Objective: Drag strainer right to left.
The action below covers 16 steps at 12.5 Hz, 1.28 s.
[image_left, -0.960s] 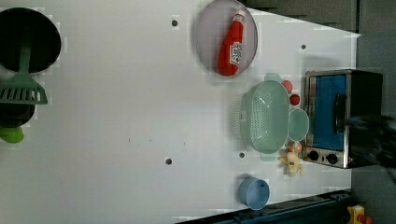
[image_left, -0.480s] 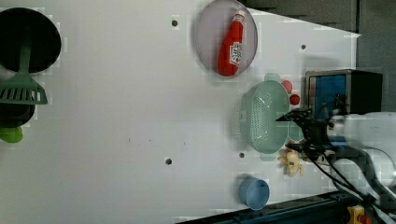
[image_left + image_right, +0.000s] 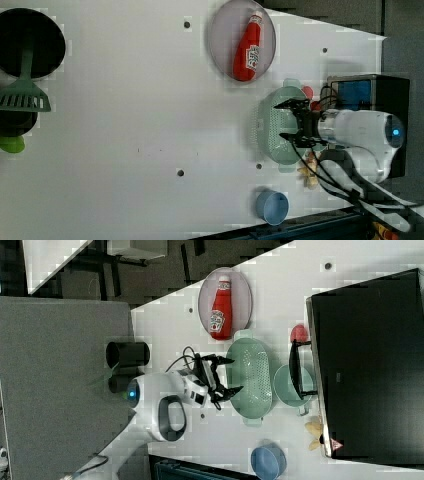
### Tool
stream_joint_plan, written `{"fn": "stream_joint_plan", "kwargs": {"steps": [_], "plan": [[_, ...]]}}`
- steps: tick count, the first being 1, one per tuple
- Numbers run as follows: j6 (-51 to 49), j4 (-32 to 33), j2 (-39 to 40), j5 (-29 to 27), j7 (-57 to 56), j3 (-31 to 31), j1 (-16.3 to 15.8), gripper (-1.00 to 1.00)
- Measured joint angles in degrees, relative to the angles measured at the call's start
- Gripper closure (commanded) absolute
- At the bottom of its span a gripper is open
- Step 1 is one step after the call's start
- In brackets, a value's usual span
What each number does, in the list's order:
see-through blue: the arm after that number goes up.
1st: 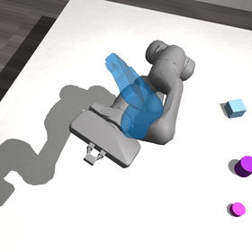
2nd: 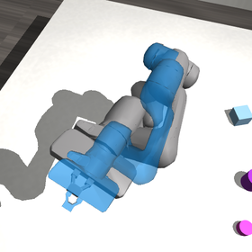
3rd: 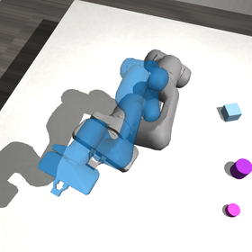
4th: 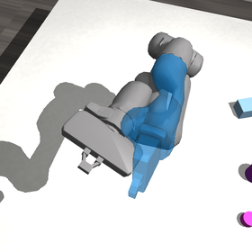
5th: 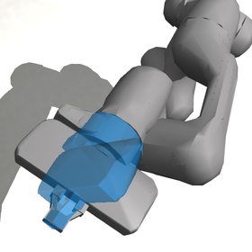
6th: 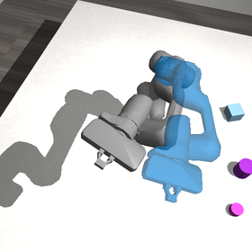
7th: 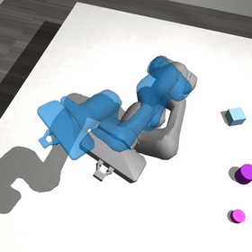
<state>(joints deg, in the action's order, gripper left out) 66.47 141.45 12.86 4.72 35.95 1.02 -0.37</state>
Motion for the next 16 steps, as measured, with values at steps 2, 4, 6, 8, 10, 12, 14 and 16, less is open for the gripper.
{"fn": "stream_joint_plan", "kwargs": {"steps": [2,4,6,8,10,12,14,16], "plan": [[4.59,0.45,4.16,-0.71,1.31,-0.26,-0.6,-1.0],[5.88,0.78,7.84,-0.62,2.94,-0.56,-0.4,-1.0],[8.23,0.67,10.16,-1.87,3.3,-0.29,0.36,-1.0],[8.28,0.45,10.18,-1.83,6.38,0.3,0.18,-1.0],[8.45,0.56,9.77,-1.5,10.04,0.76,-1.54,-1.0],[9.12,0.34,10.26,-0.86,11.16,1.88,-3.17,-1.0],[9.57,0.34,10.25,-1.0,11.25,1.78,-5.24,-1.0],[9.01,0.34,10.12,-1.26,11.36,1.87,-6.63,-1.0]]}}
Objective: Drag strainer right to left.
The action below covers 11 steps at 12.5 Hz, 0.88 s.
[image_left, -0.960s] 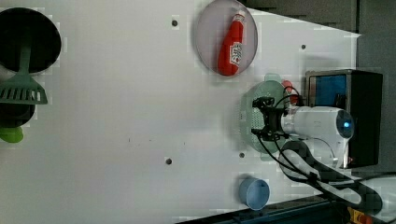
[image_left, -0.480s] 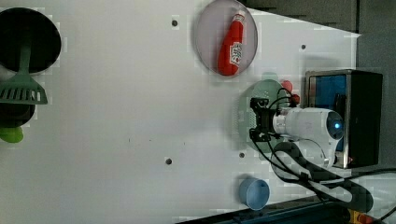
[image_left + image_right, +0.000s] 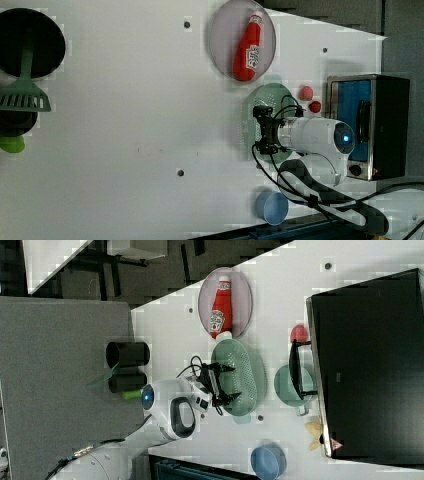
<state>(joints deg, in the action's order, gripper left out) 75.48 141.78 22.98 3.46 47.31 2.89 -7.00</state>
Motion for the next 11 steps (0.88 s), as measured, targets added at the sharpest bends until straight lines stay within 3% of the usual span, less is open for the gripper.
{"fn": "stream_joint_plan", "kwargs": {"steps": [9,11], "plan": [[-8.17,-7.5,1.92,-4.16,9.6,0.31,-7.02,-1.0],[-7.95,-10.63,4.18,-7.78,11.83,0.37,-9.25,-1.0]]}}
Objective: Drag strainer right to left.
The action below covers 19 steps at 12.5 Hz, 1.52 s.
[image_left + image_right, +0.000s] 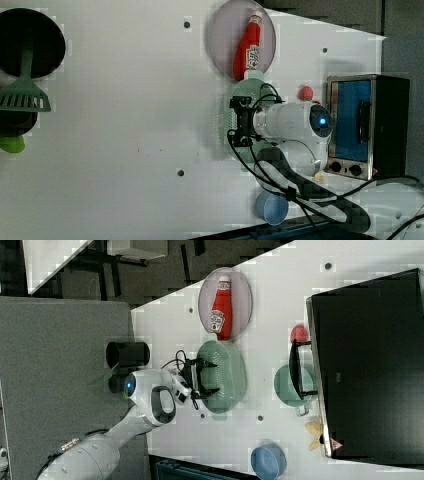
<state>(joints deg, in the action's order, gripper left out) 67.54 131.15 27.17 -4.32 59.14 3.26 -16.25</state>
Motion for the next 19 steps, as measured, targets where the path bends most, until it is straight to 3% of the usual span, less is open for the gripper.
{"fn": "stream_joint_plan", "kwargs": {"steps": [6,19], "plan": [[-3.25,-1.12,1.05,-2.46,2.85,-0.1,-7.43,-1.0],[-7.95,-18.41,10.52,-2.36,14.21,0.54,-17.15,-1.0]]}}
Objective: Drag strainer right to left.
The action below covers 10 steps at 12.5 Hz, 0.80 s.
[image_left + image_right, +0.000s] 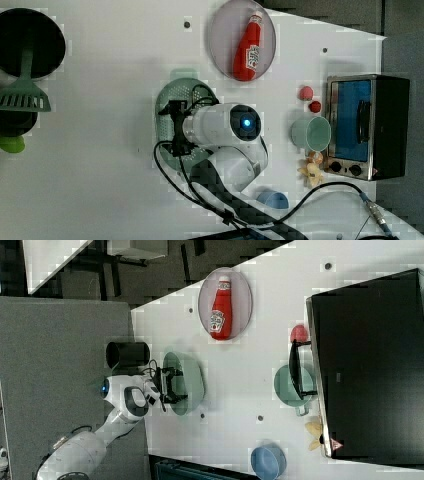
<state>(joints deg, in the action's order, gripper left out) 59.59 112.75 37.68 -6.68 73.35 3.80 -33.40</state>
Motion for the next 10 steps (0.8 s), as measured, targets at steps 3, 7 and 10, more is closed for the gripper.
{"fn": "stream_joint_plan", "kwargs": {"steps": [3,7,10], "plan": [[-0.28,-1.57,0.56,-0.88,1.62,-0.38,-1.18,-1.0],[-0.39,-2.07,1.09,-2.35,3.53,-1.36,-2.8,-1.0],[-0.22,-5.04,3.16,-2.01,3.64,-0.99,-3.55,-1.0]]}}
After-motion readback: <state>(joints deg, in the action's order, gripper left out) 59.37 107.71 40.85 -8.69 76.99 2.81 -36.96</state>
